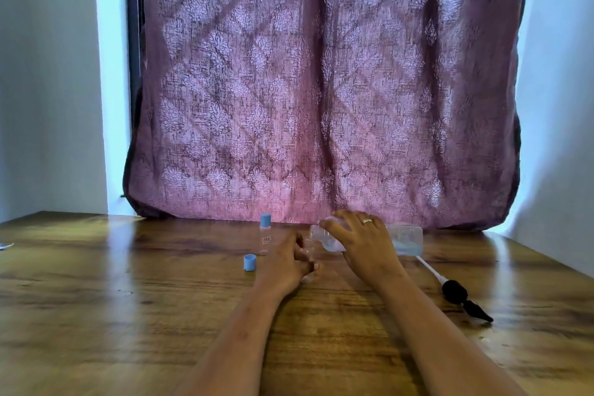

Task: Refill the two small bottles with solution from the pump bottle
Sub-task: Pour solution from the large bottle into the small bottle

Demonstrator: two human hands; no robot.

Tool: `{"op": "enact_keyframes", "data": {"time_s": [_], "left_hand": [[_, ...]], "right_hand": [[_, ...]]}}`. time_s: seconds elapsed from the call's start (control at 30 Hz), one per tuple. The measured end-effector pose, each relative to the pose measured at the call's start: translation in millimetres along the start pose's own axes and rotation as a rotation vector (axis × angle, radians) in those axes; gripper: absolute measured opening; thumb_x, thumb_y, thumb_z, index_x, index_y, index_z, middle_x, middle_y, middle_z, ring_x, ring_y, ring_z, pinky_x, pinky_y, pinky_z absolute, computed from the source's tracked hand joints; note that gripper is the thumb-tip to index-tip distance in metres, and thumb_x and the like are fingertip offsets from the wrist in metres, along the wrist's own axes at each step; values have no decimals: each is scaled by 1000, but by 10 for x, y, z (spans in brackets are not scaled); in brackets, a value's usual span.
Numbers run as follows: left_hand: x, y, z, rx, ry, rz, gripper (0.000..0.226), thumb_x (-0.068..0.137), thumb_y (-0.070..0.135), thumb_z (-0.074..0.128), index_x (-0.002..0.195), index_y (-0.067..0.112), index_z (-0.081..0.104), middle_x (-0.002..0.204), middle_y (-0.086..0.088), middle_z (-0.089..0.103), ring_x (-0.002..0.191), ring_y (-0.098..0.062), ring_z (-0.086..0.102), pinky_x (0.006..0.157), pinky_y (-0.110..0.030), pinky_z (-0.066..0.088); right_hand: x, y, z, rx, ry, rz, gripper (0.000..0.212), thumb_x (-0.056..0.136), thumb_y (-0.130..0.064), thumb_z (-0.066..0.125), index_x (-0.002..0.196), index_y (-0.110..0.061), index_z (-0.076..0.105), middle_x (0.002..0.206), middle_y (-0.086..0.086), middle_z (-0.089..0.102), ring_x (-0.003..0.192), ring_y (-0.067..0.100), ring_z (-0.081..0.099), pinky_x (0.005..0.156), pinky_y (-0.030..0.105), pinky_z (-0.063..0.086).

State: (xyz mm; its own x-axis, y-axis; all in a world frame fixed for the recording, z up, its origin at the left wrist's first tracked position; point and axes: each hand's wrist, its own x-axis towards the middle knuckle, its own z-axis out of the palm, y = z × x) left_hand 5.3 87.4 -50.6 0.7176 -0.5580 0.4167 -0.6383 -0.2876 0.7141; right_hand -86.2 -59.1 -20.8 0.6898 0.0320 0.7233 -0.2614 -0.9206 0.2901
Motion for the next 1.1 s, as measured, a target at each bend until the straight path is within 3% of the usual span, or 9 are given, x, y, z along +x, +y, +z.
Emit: {"op": "enact_keyframes", "data": {"time_s": [0.23, 1.1], "left_hand": [[13, 1, -9, -16, -37, -29, 28, 82, 25, 70, 104, 21, 53, 100, 5, 69, 95, -13, 64, 87, -45, 54], [46, -26, 8, -5, -40, -24, 31, 81, 29, 72, 104, 20, 54, 96, 7, 66, 93, -12, 65, 85, -43, 56]], "right_hand": [[-4, 2, -7, 1, -4, 4, 73, 49, 5, 76, 112, -27, 60, 112, 6, 64, 87, 28, 64, 71, 38, 52], [-11, -9, -56, -11, -58, 4, 74, 52, 4, 75, 116, -29, 57, 116, 5, 62, 93, 27, 63, 74, 40, 51]]}}
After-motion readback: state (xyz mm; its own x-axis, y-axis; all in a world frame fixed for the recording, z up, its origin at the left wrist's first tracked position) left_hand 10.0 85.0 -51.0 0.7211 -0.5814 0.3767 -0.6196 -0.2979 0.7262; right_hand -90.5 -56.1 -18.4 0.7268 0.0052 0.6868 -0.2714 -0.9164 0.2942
